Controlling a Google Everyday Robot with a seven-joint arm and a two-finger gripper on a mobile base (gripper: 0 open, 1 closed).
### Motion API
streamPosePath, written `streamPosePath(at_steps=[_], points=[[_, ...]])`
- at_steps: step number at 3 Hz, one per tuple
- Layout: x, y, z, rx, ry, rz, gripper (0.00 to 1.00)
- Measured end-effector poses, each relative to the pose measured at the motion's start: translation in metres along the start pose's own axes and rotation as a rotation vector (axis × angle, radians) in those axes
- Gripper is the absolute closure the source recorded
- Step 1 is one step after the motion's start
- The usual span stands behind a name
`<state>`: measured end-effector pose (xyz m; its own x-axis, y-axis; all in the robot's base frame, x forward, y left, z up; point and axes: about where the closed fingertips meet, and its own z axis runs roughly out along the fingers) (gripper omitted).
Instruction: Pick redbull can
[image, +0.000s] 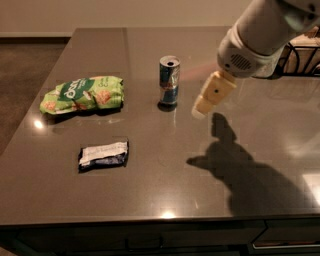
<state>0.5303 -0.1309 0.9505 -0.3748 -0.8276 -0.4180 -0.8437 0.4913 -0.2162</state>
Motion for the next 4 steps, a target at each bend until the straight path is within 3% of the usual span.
streamPosePath(at_steps=[1,2,3,4], points=[[-0.032,-0.013,0.03,0.048,-0.06,0.038,0.0],[-0.062,-0.023,0.055,0.062,-0.1,0.059,0.0],[-0.087,-0.025,0.074,0.042,-0.129,0.081,0.0],[-0.109,-0.023,0.084,0.016,-0.157,0.087,0.18]])
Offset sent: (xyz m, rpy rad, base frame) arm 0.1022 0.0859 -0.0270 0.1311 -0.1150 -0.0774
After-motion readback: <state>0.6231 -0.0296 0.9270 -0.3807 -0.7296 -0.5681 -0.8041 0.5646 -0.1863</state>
